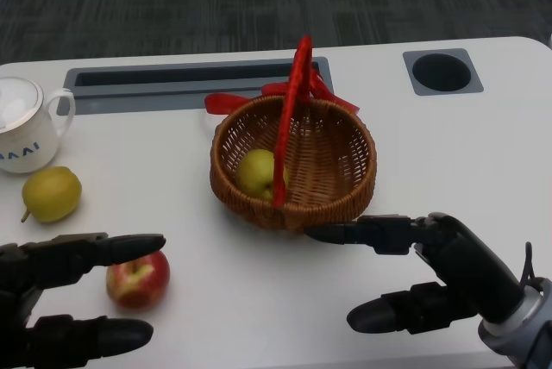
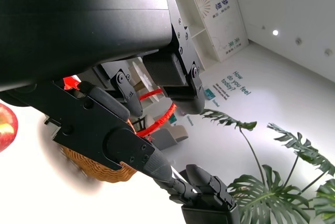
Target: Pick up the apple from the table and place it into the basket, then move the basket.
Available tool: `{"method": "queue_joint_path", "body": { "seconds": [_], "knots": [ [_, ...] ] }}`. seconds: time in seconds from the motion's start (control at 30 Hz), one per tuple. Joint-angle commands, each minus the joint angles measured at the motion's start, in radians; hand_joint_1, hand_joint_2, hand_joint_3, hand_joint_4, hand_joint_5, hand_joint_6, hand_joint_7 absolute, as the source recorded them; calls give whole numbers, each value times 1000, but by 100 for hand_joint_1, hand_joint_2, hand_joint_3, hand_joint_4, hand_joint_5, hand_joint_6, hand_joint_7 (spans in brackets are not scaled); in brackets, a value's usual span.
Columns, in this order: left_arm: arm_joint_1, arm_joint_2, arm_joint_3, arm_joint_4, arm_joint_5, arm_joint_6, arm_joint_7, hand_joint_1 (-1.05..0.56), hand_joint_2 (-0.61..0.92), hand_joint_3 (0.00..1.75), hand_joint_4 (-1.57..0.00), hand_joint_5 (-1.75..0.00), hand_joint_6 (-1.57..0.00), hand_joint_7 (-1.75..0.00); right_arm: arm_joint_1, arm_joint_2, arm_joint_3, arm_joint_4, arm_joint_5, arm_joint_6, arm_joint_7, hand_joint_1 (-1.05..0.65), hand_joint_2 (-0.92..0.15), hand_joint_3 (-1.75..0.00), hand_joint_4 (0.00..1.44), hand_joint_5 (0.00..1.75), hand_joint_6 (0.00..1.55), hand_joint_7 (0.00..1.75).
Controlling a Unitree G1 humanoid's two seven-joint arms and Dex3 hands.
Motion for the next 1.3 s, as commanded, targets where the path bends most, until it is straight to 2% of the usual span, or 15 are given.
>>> {"method": "queue_joint_path", "body": {
  "seconds": [0.03,0.57,0.73,0.87,0.93,1.3],
  "knots": [
    [13,6,19,-14,-3,2,-10,-52,70,0,-104,-3,-96,-2,-6,-7,-11,-2,16,-15,4,-43,-86,0,77,0,70,0],
    [5,-13,48,-4,27,-17,-24,-53,70,0,-98,0,-92,0,1,-6,-13,-11,29,-13,22,-43,-85,0,78,0,72,0],
    [-21,-28,101,29,168,-42,22,-59,71,0,-83,0,-77,0,-6,-2,-11,4,41,-23,33,-42,-85,0,79,0,72,0],
    [-67,-27,145,98,362,-54,87,-70,70,0,-57,0,-52,0,-9,3,-12,5,40,-29,36,-42,-85,0,80,0,72,0],
    [-91,-20,157,139,449,-56,127,-73,71,0,-50,0,-45,0,-10,3,-13,4,33,-30,34,-43,-85,0,80,0,72,0],
    [-245,48,116,405,738,-61,368,-71,65,0,-43,0,-39,0,7,-4,-13,-20,30,-17,37,-45,-86,0,80,0,72,0]
  ]
}}
